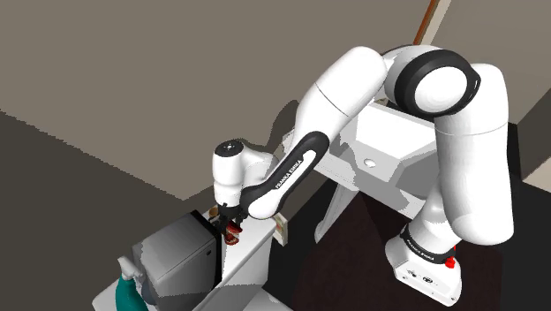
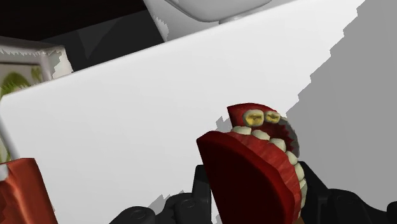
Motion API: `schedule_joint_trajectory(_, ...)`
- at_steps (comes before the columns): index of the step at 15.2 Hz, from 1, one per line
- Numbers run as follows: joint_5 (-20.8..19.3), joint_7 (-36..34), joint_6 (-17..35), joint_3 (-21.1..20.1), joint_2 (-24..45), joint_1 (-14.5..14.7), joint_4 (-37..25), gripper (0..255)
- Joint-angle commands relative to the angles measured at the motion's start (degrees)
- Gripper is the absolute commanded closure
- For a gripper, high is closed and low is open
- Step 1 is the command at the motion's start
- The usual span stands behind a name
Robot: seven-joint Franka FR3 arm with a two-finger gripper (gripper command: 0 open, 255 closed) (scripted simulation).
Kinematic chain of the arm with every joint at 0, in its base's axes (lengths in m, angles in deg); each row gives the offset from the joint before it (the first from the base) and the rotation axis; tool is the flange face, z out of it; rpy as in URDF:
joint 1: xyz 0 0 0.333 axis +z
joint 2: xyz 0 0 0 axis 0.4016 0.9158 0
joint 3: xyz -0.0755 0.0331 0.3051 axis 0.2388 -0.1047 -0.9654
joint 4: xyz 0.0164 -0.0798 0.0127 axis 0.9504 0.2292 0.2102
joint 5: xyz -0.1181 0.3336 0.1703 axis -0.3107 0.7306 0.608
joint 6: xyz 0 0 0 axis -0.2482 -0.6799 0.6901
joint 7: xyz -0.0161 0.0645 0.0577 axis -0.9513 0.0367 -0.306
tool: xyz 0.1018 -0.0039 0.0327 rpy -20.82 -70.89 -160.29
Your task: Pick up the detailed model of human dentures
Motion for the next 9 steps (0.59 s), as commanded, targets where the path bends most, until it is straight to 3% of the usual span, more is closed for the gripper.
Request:
schedule_joint_trajectory(1,0.0,0.0,0.0,0.0,0.0,0.0,0.0,255)
schedule_joint_trajectory(9,1.5,0.8,-2.6,-1.3,-3.1,-0.9,0.5,255)
